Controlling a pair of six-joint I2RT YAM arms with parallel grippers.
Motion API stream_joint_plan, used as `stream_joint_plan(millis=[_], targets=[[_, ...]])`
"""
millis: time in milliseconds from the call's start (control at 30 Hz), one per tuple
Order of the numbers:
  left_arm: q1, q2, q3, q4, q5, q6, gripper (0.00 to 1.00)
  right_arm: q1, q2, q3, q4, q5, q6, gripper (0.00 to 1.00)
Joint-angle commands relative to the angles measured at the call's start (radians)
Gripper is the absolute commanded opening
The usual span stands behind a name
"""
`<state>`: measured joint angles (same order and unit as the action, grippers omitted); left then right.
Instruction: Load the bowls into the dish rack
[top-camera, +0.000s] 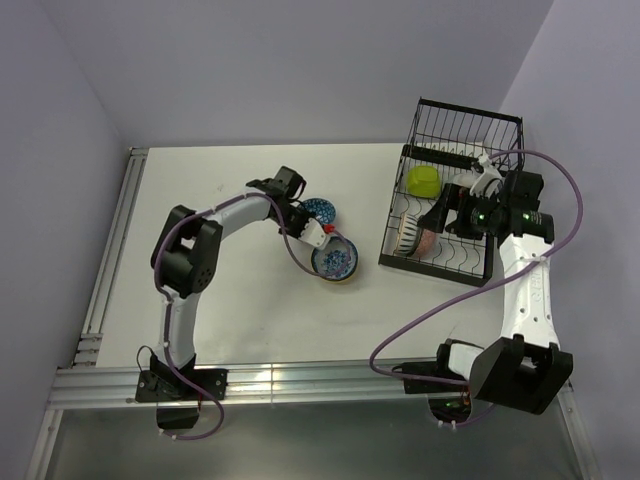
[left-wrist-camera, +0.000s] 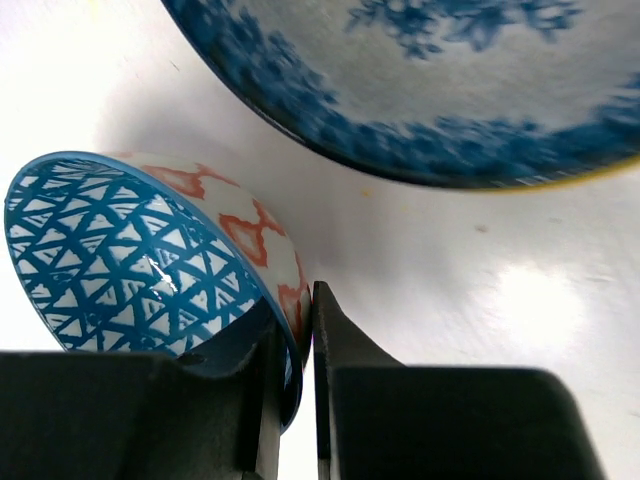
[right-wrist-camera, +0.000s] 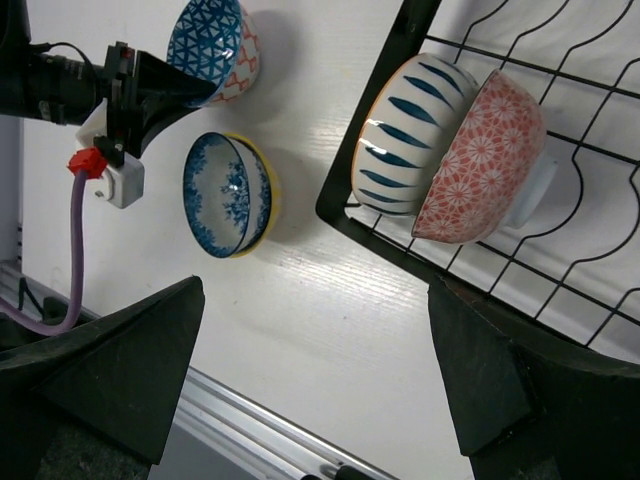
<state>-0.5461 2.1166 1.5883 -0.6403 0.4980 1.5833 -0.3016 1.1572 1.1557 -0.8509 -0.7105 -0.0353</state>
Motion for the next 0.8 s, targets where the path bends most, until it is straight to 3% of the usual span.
stream_joint_plan(millis=[0, 233, 533, 767], targets=[[0.024, -0.119, -0.036, -0.007, 0.014, -0.103, 0.00, -0.004, -0.045, -0.027, 0.099, -0.046, 0.067, 1.00], [0.048, -0.308, -0.165, 0.143, 0.016, -0.357, 0.00, -0.002, -0.063, -0.034, 0.113, -0.060, 0.094, 1.00], [0.011, -0.555, -0.318, 0.608, -0.098, -1.010, 0.00, -0.002, -0.080, -0.042, 0.130, -0.096, 0.178, 1.00], [-0.125, -0.638, -0.332, 0.738, -0.088, -1.210, 0.00, -0.004, -0.128, -0.047, 0.148, -0.113, 0.236, 1.00]])
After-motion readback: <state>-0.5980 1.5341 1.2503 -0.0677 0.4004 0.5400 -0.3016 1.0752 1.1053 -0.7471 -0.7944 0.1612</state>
